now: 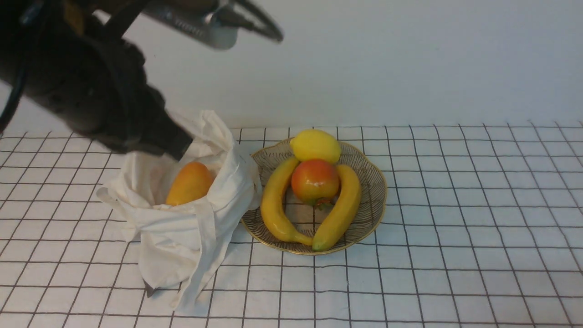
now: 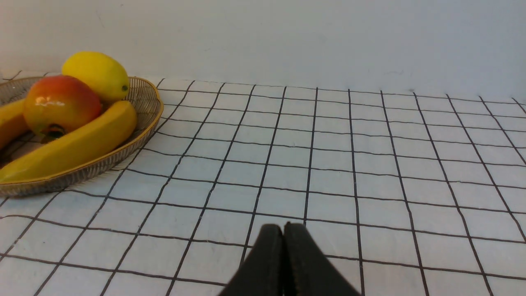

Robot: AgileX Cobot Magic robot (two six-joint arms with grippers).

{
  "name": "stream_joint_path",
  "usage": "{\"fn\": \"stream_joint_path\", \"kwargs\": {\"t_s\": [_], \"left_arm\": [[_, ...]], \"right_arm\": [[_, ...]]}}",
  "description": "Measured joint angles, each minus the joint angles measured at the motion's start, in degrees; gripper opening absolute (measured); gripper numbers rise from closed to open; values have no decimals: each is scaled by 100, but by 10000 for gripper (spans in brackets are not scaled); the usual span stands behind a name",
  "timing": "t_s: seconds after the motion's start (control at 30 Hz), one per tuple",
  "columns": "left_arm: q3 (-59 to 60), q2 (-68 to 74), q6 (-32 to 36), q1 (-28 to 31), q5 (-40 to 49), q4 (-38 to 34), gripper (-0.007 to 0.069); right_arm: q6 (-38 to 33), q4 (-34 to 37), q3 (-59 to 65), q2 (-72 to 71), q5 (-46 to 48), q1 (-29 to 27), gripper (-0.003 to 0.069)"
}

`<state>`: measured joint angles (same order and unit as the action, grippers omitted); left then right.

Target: Take the fruit out of the bag on the white checkered tablecloth and place them on the plate.

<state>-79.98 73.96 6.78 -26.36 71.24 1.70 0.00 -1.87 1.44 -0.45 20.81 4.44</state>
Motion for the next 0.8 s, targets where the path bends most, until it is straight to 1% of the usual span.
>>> {"fn": "stream_joint_path", "kwargs": {"t_s": [0.07,0.1,0.17,0.2,0.27,0.3,0.4,0.53,0.6,0.8], "left_arm": [[593,-480,-19,0,-225,-84,-8],[1168,-848,-31,0,-568,-228,-8],[1705,-1240,-46,6,-897,-413,-8],[2025,-1474,-48,6,-1219,-553,-8],[2945,-2177,-53,6,-2044,-1053,-8],[3197,-2291,-53,6,-2286,-1205,-8],[4350,-3036,-23,6,-3461,-1901,-8],[5369,-3718,-5,6,-4467,-2608,-8],[5714,-3952,2,6,-4741,-2888,-8],[6130,-4079,42,6,-4737,-3017,-8]], "right_arm": [[0,0,0,0,0,0,-15],[0,0,0,0,0,0,-15],[0,0,0,0,0,0,-15],[0,0,0,0,0,0,-15],[0,0,0,0,0,0,-15],[0,0,0,0,0,0,-15],[0,0,0,0,0,0,-15],[0,0,0,0,0,0,-15],[0,0,0,0,0,0,-15],[0,0,0,0,0,0,-15]]}}
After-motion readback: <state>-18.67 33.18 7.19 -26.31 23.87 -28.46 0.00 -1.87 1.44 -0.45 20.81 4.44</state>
